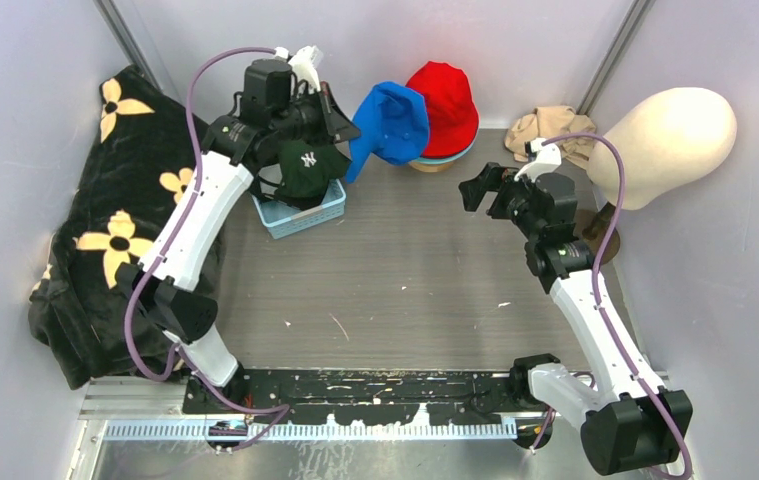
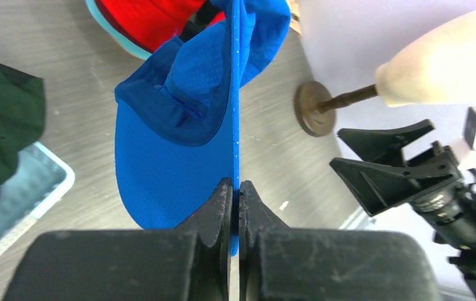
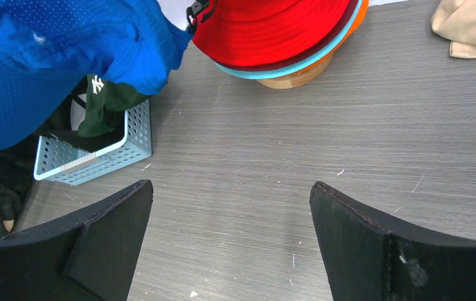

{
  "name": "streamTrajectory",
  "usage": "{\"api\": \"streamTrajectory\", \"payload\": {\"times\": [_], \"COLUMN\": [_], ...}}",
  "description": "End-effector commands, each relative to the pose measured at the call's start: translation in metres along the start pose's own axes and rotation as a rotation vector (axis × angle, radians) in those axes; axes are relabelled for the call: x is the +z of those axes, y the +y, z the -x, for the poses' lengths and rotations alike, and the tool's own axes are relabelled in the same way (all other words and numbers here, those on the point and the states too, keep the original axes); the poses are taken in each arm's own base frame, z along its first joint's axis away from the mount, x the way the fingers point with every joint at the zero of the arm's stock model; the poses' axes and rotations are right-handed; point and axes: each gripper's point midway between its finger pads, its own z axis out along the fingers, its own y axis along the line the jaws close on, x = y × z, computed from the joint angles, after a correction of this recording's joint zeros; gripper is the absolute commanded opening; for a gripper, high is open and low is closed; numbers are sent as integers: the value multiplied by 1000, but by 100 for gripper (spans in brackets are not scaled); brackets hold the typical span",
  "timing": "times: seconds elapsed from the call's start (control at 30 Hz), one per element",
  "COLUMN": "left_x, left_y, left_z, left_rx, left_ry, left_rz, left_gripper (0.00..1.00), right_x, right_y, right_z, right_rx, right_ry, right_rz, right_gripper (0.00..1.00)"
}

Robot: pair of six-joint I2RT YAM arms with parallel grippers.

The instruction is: Stack the hats

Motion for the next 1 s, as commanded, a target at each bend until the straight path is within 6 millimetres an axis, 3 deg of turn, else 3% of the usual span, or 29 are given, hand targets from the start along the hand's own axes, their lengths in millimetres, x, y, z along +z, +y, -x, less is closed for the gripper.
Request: {"api": "streamTrajectory", "payload": {"times": [0.0,0.17,0.4,0.7,0.97], "left_x": [1,9,3,12,2], "left_y": [-32,-40,-57,-44,-54], "left_z": [1,3,11,15,41], "left_rx": [-139,-250,-316,-449,-662], "left_ry": [73,131,139,113,-29], "left_rz": [-236,-393,-545,-538,-648], "left_gripper": [0,0,0,0,0], "right_x": [-5,-6,-7,-9,-13], "right_y": [13,12,11,9,11], "right_z": [36,37,40,42,49], "right_rx": [-38,-43,-57,-60,-65], "right_ry": [-97,-103,-109,-113,-129], "right_rz": [37,35,22,11,9], "right_gripper": [100,100,100,100,100]}}
